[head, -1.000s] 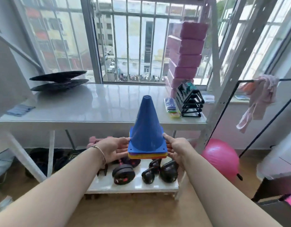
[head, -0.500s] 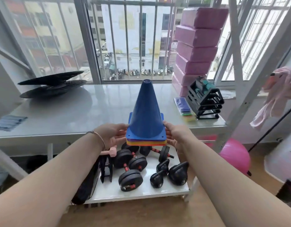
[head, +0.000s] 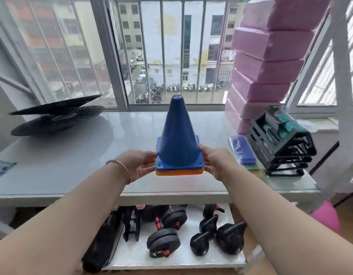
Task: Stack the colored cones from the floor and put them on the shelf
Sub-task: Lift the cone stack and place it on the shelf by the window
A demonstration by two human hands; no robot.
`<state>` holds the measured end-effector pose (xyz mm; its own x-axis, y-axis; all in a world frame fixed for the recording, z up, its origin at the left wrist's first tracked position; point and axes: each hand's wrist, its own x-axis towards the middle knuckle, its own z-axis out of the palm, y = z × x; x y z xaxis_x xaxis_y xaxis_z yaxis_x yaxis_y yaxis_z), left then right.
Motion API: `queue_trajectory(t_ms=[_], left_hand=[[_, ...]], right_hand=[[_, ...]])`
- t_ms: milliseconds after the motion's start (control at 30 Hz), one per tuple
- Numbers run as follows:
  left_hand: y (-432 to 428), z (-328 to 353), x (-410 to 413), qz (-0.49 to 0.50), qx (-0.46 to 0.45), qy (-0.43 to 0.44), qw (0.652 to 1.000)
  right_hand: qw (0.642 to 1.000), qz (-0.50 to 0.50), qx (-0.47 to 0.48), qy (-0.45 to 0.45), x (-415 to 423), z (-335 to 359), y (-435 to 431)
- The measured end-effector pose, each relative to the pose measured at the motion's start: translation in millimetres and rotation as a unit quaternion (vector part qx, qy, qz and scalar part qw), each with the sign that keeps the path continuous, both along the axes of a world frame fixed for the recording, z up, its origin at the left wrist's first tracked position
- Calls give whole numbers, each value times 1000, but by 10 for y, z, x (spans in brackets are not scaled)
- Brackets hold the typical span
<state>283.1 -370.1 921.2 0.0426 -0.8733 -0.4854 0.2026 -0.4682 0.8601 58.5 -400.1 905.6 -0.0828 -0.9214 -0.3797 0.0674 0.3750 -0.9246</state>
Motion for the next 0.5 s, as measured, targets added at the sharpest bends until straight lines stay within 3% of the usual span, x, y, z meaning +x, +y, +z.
queue_trajectory(t_ms=[500], left_hand=[[-1423, -338, -176, 55, -7, -55, 997]], right_hand=[[997, 28, 28, 73, -56, -471, -1562]])
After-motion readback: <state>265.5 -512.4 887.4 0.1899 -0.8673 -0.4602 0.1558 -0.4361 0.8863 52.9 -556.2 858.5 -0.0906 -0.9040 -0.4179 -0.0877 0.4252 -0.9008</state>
